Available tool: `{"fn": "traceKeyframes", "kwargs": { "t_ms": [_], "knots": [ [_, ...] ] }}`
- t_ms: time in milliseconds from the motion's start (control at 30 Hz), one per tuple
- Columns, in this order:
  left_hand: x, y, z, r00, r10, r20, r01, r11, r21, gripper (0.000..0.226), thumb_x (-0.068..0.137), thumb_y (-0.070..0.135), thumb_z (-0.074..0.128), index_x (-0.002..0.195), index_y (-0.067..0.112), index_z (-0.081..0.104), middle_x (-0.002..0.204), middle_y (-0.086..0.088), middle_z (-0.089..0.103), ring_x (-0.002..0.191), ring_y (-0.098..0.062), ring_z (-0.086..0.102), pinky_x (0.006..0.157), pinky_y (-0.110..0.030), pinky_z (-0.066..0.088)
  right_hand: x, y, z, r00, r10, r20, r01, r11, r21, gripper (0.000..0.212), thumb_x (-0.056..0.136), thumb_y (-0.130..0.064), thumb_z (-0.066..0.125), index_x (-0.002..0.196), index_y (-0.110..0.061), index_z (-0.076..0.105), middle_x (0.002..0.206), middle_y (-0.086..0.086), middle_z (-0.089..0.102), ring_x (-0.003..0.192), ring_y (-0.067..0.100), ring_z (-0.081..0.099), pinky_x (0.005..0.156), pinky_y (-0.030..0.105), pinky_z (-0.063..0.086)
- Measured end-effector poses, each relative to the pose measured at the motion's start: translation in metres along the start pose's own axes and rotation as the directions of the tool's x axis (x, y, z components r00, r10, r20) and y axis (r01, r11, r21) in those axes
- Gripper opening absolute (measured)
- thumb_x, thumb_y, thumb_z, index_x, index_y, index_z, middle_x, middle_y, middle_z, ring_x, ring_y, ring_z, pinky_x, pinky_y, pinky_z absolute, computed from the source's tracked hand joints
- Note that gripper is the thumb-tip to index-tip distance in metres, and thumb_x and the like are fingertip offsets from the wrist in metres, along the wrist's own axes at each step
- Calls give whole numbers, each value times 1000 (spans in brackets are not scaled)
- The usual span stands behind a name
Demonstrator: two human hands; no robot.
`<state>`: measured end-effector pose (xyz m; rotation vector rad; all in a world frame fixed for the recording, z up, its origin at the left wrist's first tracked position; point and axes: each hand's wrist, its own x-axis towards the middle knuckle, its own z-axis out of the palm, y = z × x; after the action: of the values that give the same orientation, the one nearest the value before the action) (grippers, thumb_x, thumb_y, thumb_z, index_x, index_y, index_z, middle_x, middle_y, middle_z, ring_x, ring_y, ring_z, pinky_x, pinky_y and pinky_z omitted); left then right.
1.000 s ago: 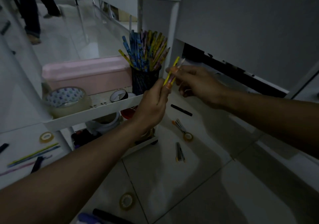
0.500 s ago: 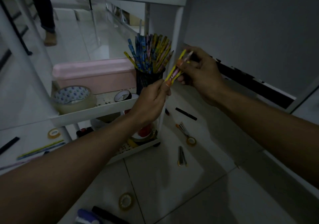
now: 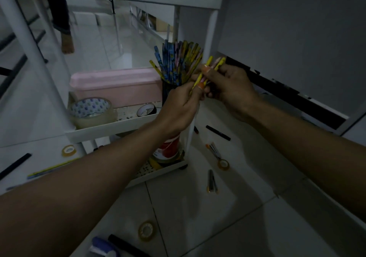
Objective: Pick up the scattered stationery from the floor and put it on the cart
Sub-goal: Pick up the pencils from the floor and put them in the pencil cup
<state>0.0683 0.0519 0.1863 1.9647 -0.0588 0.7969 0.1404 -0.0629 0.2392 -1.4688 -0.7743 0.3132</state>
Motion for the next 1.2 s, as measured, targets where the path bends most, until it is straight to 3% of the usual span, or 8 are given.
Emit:
{"fn": "traceKeyframes", "kwargs": {
  "t_ms": [233,433,567,733,867,933,1067,1200],
  "knots": [
    [-5,-7,-26,963,156,-221,-105,968,227,21,91,27,46,82,12,56,68,2,54,62,-11,50,55,-33,42,0,-18,2,924,-345,-165,288,912,-293,25,97,-13,55,94,9,67,84,21,70,58,11,62,56,23,51],
    [-1,-12,-47,900,149,-410,-57,972,229,23,84,16,50,105,8,52,93,-11,54,77,-19,51,64,-37,46,4,-36,4,833,-523,-181,425,814,-396,31,96,-18,57,90,12,64,81,36,63,73,48,61,62,51,50],
    [4,-9,-50,936,179,-304,-62,932,357,46,84,8,44,128,14,56,107,-10,45,84,-11,49,66,-28,47,-1,-43,16,790,-590,-166,490,771,-406,22,95,-16,58,91,5,65,79,25,67,71,36,66,58,47,52],
    [14,-2,-55,954,202,-222,-101,913,394,47,84,6,36,125,10,59,116,-16,42,95,-9,45,75,-31,49,-5,-45,31,734,-670,-112,568,695,-440,12,95,-15,59,93,-5,65,83,12,70,78,19,71,62,39,57],
    [13,-1,-59,923,243,-299,-124,923,365,39,79,2,36,113,3,56,115,-20,43,92,-3,43,72,-18,44,-1,-42,41,687,-712,-146,597,667,-446,17,93,-14,61,93,2,67,81,12,69,76,19,69,66,39,56],
    [11,-3,-61,915,236,-328,-109,926,363,39,77,0,36,112,1,52,115,-19,45,93,-5,43,75,-22,44,3,-40,45,675,-720,-163,588,658,-470,19,93,-15,62,93,2,68,80,11,69,75,18,68,65,37,55],
    [6,-7,-64,921,197,-336,-70,932,356,42,76,-3,42,117,2,49,119,-16,43,84,2,42,74,-37,47,10,-35,50,701,-700,-134,545,648,-532,16,93,-19,61,92,-5,69,80,2,69,73,12,66,63,27,53],
    [4,-13,-65,940,172,-295,-51,925,377,47,78,-1,48,125,9,48,128,-12,38,82,-3,49,64,-36,50,20,-28,52,785,-611,-102,434,660,-613,17,94,-24,60,92,-10,69,79,-4,66,71,5,62,63,20,50]
  ]
}}
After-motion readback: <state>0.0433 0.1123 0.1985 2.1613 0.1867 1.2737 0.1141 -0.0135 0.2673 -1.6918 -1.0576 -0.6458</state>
